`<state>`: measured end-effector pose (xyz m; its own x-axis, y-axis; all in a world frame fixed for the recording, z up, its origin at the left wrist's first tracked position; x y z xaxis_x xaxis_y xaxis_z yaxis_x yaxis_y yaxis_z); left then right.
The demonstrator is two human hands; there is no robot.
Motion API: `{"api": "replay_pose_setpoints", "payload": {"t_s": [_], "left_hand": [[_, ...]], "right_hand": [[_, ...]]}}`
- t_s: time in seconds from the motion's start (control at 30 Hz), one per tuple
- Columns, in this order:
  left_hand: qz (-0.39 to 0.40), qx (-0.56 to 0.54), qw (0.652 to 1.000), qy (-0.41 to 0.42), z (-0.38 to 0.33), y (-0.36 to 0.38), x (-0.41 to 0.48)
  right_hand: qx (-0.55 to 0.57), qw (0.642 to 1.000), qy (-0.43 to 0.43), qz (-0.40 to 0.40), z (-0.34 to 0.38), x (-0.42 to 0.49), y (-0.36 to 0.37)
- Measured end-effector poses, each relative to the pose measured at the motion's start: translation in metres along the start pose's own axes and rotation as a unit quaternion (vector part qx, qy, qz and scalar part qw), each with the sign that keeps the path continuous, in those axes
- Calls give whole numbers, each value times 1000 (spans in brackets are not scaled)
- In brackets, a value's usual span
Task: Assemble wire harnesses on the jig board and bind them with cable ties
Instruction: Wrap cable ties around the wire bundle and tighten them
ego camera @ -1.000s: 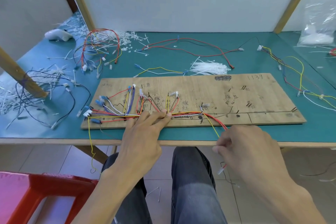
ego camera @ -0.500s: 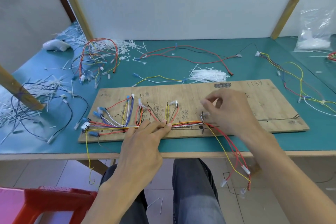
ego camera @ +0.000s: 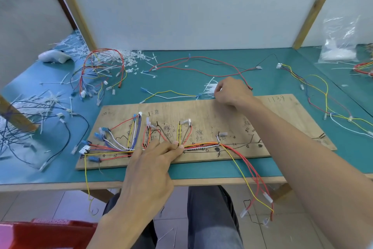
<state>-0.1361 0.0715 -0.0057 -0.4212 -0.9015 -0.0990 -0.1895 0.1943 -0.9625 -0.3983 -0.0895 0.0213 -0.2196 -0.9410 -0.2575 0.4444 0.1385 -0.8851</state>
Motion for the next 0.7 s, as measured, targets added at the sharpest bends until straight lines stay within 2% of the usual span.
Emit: {"api": "replay_pose_setpoints", "payload": {"t_s": [0.17,0.37,0.6,0.7], "left_hand": [[-8,-7,1000,0,-2,-3,-1],[3,-16,1000,-12,-4,-5,-4],[13,-22,1000,-15,-5,-8,-1],[-1,-18,1000,-13,-4,-7,-2]], "right_hand": [[2,1000,27,2,2,4,-2],[17,1000,-10,-9,-6,3,2],[51,991,-36,-116,-16,-3,2],[117,982,-60,-135,-17,-11,-3]]}}
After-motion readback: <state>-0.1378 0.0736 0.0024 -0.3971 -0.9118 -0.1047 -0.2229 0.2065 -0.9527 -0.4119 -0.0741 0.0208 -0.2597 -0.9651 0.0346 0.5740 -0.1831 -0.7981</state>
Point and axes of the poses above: each hand's wrist, its own x-axis towards the middle knuckle, its own y-axis out of the palm, z = x × y, the point moved 2 cm from there along x, towards the middle knuckle, and after that the axes turned 11 degrees about z, right-handed, at the moved point
